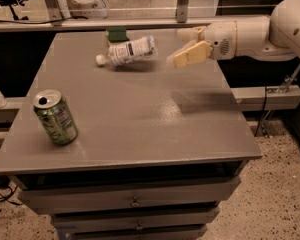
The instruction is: Knock blue plastic bottle over
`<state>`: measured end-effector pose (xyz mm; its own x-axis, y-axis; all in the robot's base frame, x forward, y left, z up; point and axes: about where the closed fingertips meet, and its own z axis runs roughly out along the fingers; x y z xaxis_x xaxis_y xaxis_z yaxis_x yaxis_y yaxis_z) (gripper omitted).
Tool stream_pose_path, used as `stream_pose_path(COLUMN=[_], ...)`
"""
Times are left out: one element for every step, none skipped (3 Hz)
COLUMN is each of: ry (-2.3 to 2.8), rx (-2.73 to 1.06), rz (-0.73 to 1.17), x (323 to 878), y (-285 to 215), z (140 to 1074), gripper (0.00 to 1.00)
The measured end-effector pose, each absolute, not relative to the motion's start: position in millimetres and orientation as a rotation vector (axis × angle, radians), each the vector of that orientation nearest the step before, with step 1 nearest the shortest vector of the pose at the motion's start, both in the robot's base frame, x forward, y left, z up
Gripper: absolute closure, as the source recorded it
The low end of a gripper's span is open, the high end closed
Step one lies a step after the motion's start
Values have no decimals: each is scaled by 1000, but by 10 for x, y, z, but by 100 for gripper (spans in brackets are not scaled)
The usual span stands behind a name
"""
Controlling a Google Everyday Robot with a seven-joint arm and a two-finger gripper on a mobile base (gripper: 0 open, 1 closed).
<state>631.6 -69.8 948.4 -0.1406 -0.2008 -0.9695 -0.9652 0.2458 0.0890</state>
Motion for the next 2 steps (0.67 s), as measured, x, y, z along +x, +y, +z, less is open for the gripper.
stream_pose_path(ry=[1566,1589], rx=[-1122,-1116], rz=[999,973], x=[6304,6276], y=[-723,-884], z=[9466,9462], gripper=[0,0])
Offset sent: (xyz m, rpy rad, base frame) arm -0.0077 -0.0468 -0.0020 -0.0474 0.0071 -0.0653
